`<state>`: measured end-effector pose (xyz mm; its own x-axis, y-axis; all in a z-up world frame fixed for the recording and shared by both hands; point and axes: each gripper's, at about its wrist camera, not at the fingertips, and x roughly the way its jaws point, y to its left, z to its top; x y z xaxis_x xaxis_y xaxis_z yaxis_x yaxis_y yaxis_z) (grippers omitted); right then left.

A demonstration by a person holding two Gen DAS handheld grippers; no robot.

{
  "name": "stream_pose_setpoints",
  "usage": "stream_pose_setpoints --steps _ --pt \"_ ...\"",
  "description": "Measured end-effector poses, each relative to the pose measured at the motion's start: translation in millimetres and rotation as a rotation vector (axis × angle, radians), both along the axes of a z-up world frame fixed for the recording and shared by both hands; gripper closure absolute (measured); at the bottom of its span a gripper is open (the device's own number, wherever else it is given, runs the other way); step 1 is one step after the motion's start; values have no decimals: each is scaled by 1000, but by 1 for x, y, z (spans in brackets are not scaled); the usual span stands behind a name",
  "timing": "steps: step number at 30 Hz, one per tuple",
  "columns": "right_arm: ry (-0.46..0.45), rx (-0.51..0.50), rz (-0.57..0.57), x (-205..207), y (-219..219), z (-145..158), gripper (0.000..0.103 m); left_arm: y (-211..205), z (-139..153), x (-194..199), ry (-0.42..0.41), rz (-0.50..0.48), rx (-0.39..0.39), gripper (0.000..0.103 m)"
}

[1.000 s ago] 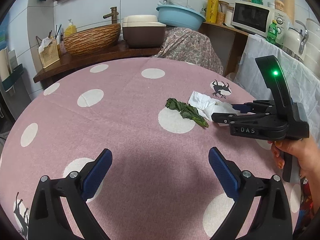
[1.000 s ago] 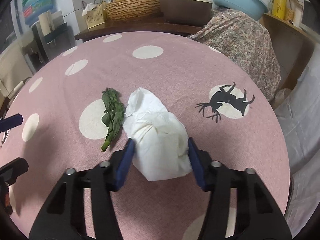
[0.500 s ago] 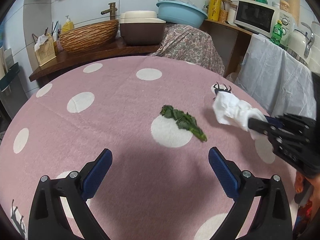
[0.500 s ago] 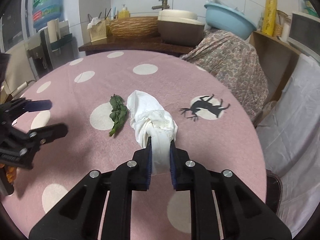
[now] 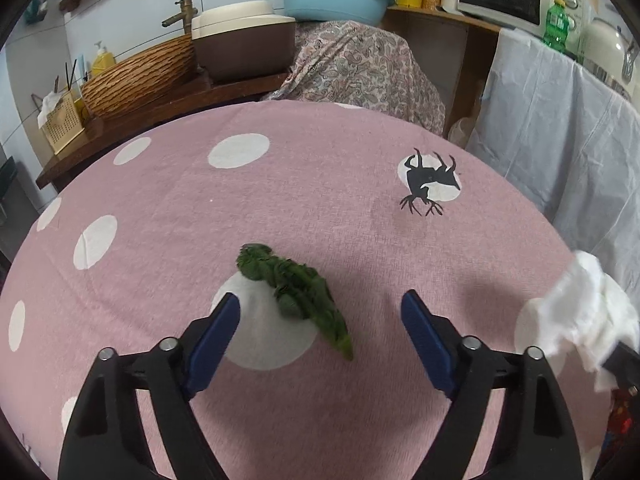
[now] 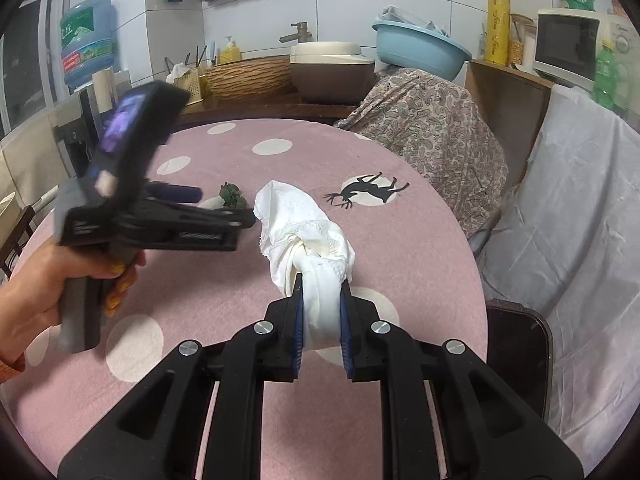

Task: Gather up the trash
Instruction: 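Lift the white tissue with the right tool while the left tool grasps the green leaf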

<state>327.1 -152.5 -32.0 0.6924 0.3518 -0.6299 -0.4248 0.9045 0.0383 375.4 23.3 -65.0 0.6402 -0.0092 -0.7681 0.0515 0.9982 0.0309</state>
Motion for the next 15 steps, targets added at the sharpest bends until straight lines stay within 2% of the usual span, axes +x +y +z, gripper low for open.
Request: stream_pose_setpoints --steps 5,7,15 --pt "-9 17 -22 -12 -13 0 87 -9 -10 10 40 2 23 43" --pt "-11 31 -25 -18 -19 1 87 -10 -11 12 35 7 21 45" --pt "-19 63 -29 -34 -25 0 87 -11 -9 16 35 18 26 76"
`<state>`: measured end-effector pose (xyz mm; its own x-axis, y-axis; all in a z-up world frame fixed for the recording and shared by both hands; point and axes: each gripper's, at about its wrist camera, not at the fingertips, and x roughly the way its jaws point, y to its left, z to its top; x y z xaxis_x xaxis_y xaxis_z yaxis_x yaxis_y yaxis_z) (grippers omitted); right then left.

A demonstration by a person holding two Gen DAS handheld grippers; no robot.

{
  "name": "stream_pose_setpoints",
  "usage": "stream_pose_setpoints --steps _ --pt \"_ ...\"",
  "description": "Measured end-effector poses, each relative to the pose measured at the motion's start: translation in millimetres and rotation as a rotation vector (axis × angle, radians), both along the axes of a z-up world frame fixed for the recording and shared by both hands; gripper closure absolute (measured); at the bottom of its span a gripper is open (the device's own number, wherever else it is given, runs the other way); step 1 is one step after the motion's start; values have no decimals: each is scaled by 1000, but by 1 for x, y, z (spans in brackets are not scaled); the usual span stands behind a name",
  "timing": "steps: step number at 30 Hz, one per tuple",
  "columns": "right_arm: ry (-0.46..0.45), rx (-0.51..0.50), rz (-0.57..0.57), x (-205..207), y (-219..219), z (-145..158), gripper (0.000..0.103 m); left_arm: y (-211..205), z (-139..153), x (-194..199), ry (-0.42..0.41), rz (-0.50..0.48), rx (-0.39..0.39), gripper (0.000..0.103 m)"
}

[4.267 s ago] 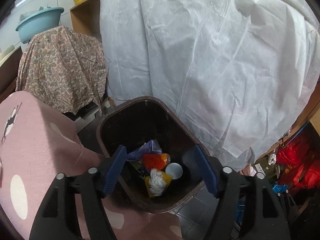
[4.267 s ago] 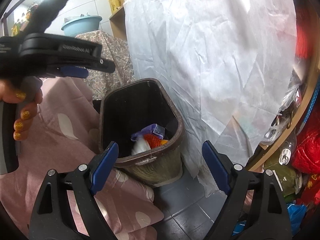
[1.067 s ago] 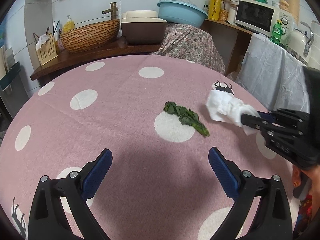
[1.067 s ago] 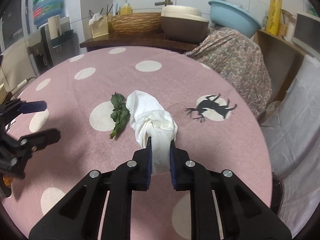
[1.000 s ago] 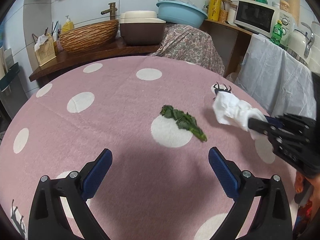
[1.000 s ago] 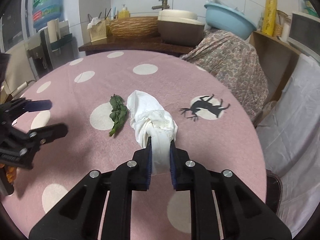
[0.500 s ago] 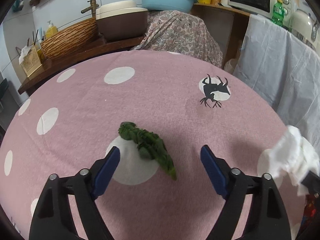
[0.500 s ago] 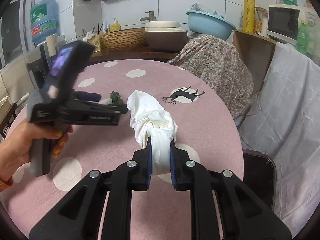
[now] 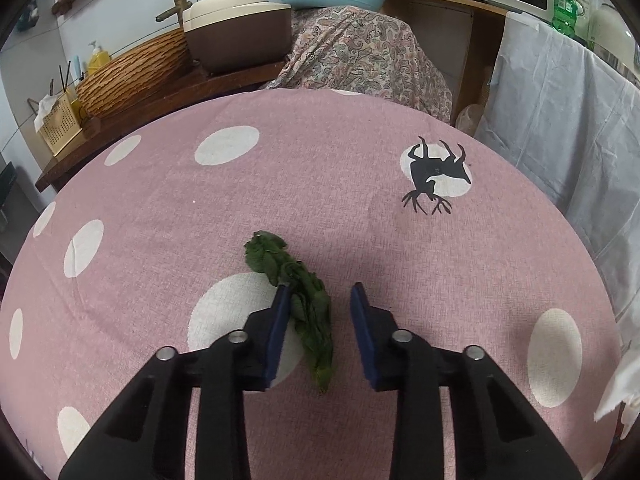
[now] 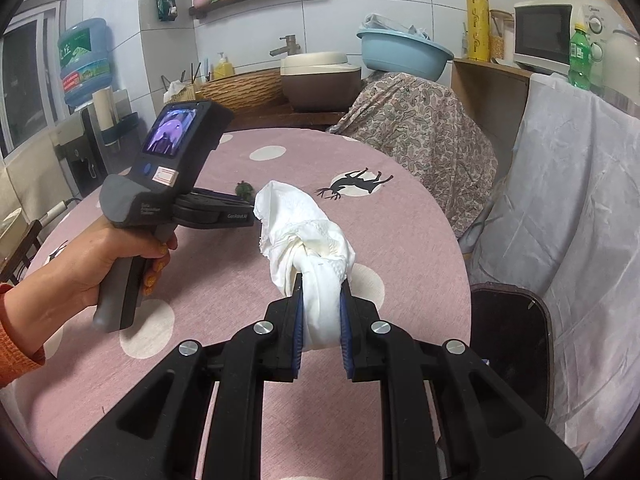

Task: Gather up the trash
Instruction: 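Lift the white tissue with the right tool while the left tool grasps the green leaf, then carry the tissue and green leaf over the black bin and release both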

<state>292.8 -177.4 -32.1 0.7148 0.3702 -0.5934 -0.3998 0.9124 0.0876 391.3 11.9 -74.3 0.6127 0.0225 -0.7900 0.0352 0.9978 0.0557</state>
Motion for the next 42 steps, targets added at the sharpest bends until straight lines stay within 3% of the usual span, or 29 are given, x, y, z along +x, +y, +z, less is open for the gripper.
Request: stream_pose_setpoints --steps 6,14,24,32,37,42 --pt "-3 12 3 -6 0 -1 87 3 0 -9 -9 -10 9 88" --pt "8 28 6 -13 3 -7 87 4 -1 -30 -25 -37 -2 90" --pt "9 86 -14 -29 -16 -16 87 -7 14 -100 -100 -122 -104 91" --pt "-35 114 -113 -62 -64 -18 87 -55 34 -145 -153 -273 -189 91" --pt "-59 127 -240 -73 -117 -17 87 -95 48 -154 -173 -373 -231 91" --pt "-26 128 -360 -61 -168 -32 87 -137 55 -156 -190 -446 -251 91"
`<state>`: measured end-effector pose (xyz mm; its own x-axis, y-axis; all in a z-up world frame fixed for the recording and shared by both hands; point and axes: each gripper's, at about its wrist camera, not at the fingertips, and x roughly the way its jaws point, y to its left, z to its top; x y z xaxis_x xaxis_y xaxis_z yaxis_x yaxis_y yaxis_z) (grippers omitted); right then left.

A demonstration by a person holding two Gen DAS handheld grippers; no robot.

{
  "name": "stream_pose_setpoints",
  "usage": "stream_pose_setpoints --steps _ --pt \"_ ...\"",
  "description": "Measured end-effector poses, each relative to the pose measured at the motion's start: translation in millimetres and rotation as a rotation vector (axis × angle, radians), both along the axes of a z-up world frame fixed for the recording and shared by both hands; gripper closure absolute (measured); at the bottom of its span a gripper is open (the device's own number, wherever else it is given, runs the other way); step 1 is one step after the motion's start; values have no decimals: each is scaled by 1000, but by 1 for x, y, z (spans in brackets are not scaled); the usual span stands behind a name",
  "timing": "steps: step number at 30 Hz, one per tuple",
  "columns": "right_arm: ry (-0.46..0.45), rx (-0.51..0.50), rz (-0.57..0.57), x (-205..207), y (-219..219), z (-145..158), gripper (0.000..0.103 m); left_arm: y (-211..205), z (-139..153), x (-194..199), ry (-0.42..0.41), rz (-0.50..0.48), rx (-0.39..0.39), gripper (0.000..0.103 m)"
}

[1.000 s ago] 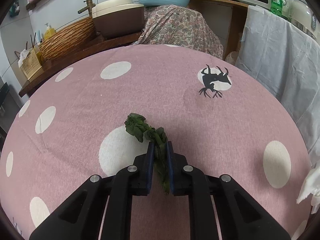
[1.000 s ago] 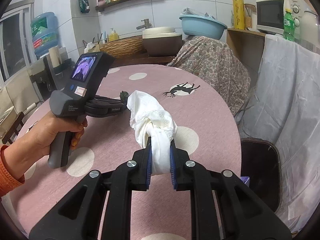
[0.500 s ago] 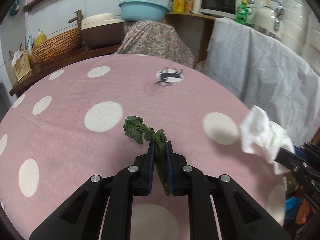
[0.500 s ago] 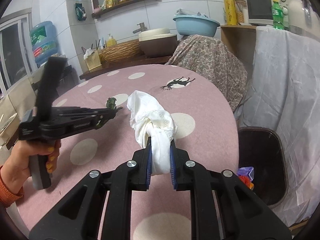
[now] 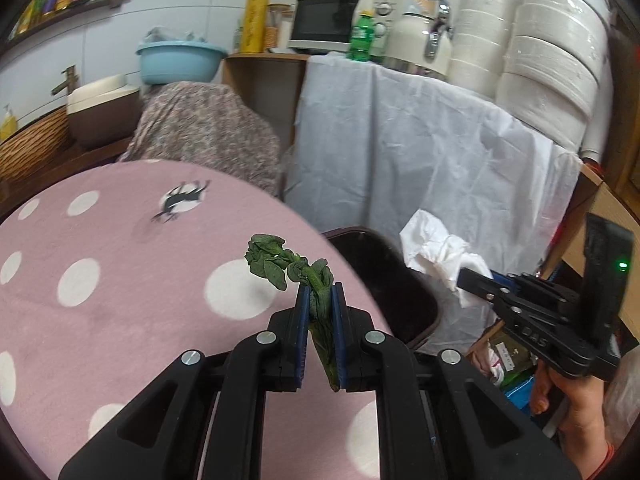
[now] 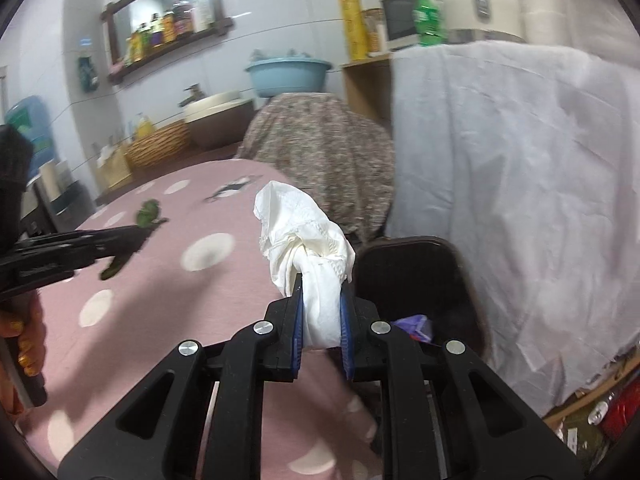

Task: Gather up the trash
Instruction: 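Carry the tissue and green leaf over the black bin and release both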

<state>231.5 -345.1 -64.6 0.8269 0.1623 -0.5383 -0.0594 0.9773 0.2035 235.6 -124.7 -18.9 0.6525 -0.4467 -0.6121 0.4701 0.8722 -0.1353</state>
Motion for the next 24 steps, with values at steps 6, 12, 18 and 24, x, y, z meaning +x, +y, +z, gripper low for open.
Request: stream_pose_setpoints --steps 6,12,18,24 --pt "118 20 -92 41 -40 -49 87 -43 -2 6 13 -63 6 91" --pt "240 63 -141 81 -61 -109 86 -82 -14 19 54 -106 36 91" --pt "277 123 -174 93 -72 -133 51 -102 -27 38 93 -111 67 91" --pt "241 123 -191 75 -77 -128 45 -126 -44 58 141 -121 120 91"
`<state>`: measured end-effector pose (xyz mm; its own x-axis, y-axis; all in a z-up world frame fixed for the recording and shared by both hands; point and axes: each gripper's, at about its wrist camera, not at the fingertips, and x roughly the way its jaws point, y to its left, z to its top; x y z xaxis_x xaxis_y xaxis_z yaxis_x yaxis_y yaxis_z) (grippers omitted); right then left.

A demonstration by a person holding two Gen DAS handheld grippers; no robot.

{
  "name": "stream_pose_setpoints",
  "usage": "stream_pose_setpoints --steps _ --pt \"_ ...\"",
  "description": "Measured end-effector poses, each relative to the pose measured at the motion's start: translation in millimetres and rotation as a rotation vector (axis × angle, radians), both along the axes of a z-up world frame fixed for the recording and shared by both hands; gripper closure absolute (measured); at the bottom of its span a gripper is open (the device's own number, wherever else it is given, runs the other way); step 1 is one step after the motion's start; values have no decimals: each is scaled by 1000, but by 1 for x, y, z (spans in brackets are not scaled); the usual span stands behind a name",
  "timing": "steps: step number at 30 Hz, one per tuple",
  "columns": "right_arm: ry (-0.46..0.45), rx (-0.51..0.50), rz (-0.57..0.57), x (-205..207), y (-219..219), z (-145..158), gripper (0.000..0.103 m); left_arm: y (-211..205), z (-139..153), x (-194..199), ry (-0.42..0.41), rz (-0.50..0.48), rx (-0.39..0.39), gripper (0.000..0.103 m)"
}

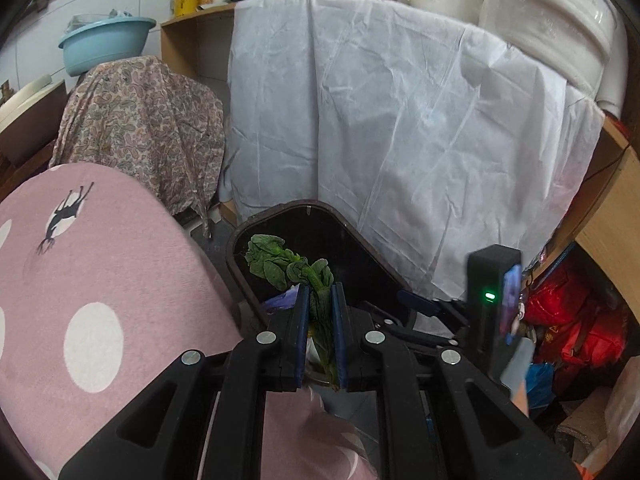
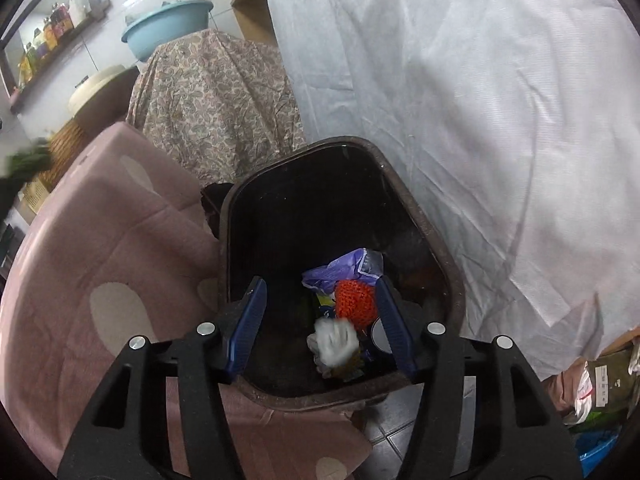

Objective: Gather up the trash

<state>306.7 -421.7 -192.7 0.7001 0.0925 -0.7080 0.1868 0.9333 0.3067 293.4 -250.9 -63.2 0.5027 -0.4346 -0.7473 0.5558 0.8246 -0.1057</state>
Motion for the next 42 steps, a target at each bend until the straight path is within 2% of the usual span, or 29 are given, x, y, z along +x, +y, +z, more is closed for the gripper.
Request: stream_pose_setpoints --steps 4,13,16,18,21,26,28,30,36,42 --pt "-19 -15 -22 -20 -7 6 39 -27 -13 14 43 -13 27 91" --pt "-43 -11 -77 -64 -25 13 38 -71 -45 40 118 -34 95 91" --pt "-50 -10 -90 -76 -32 15 37 -80 -50 45 116 -35 114 90" --pt "-56 -19 -94 -79 -31 16 37 -85 -52 48 110 -35 133 85" --pt "-64 -49 -100 -85 -30 18 37 -87 -50 47 88 -15 139 46" --pt "-72 -87 -116 -95 -28 21 33 -85 -39 38 25 -16 135 38" --pt "-79 -98 -126 -101 -27 24 28 -78 -30 28 -12 -19 116 32" --pt "-84 -99 -130 -105 -27 26 26 -71 -20 16 -60 -21 102 20" --pt "-103 -137 -136 -126 -18 39 20 -45 11 -24 -199 -32 60 7" --pt "-147 -170 -124 -143 3 59 13 -2 42 -64 -279 -32 -12 5"
